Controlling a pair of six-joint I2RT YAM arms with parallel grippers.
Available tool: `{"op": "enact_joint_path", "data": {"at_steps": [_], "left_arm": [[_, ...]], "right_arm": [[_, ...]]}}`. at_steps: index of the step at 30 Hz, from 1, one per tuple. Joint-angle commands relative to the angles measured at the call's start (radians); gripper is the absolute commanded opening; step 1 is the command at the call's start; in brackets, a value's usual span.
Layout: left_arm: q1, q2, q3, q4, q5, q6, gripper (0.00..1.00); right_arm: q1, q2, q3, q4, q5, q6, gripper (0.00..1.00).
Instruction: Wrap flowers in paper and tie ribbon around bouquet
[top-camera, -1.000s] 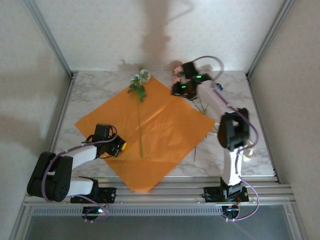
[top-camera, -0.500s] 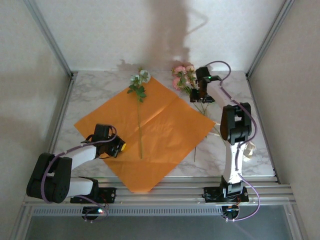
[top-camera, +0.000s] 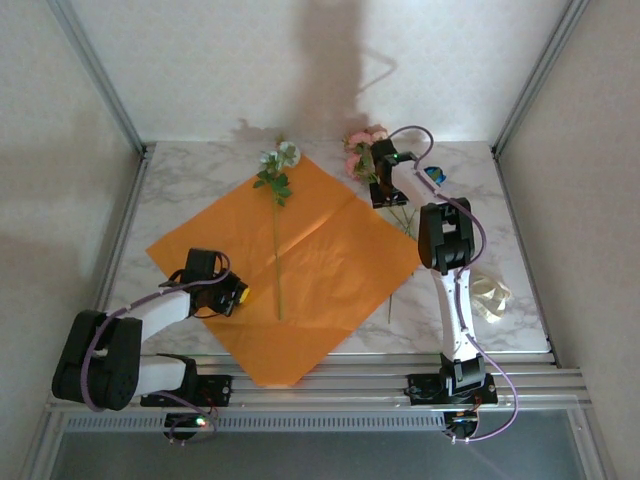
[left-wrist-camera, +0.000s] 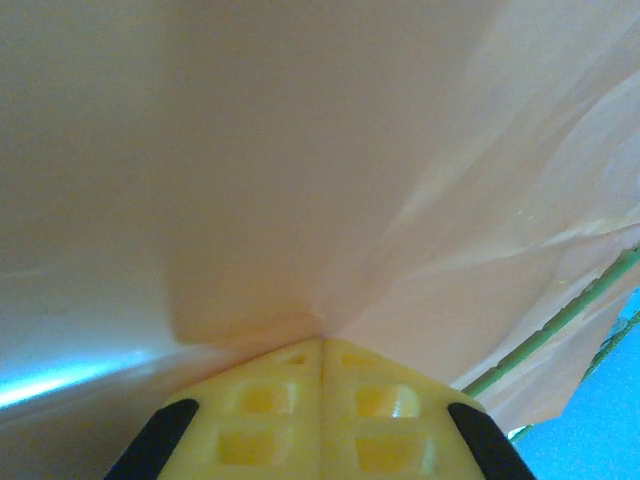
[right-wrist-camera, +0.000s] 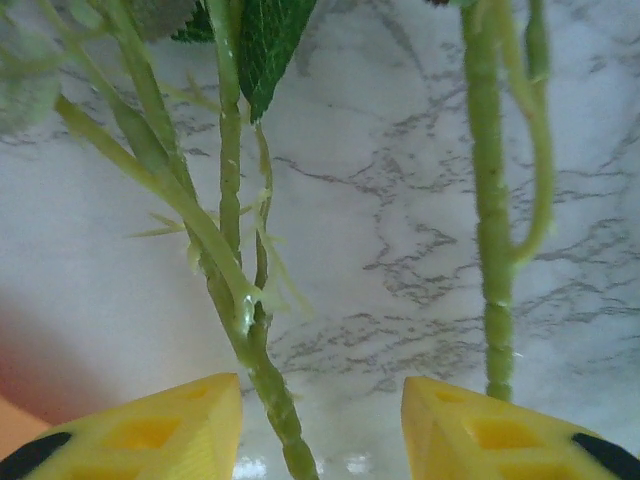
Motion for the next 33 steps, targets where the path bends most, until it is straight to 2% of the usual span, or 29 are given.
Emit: {"op": "enact_joint_path", "data": {"at_steps": [1,7,9,14,19,22,24,26,30,33], "left_arm": [[0.011,-0.008,0.001,-0.056,-0.019,0.017,0.00],[0.011,0.007,0.016,-0.054,-0.016,0.017,0.00],[0.011,0.008,0.020,-0.055,-0.016,0.017,0.00],[0.011,0.014,0.019,-0.045,-0.015,0.017,0.00],[0.010,0.023,0.015,-0.026,-0.012,0.013,0.00],[0.010,0.024,0.015,-0.017,-0.013,0.009,0.00],[0.011,0.022,0.015,-0.013,-0.012,0.008,0.00],[0.010,0.020,0.016,-0.010,-0.012,0.008,0.00],[0.008,0.022,0.012,-0.001,-0.009,0.006,0.00],[0.008,0.029,0.018,0.001,-0.003,0.012,0.00]], "right_arm": [[0.010,0.028,0.037,-0.026,-0.023,-0.019,0.41],[0.023,0.015,0.072,-0.017,-0.010,-0.047,0.08],[0.029,-0.037,0.067,0.014,0.015,-0.066,0.01],[0.044,-0.188,0.063,0.090,0.133,-0.120,0.00],[0.044,-0.315,0.096,0.133,0.312,-0.173,0.00],[0.044,-0.399,0.094,0.152,0.353,-0.181,0.00],[0.044,-0.453,0.094,0.146,0.309,-0.138,0.00],[0.050,-0.499,0.089,0.120,0.203,-0.048,0.00],[0.108,-0.528,0.018,0.119,-0.100,0.157,0.00],[0.181,-0.536,-0.140,0.280,-0.274,0.364,0.00]]}}
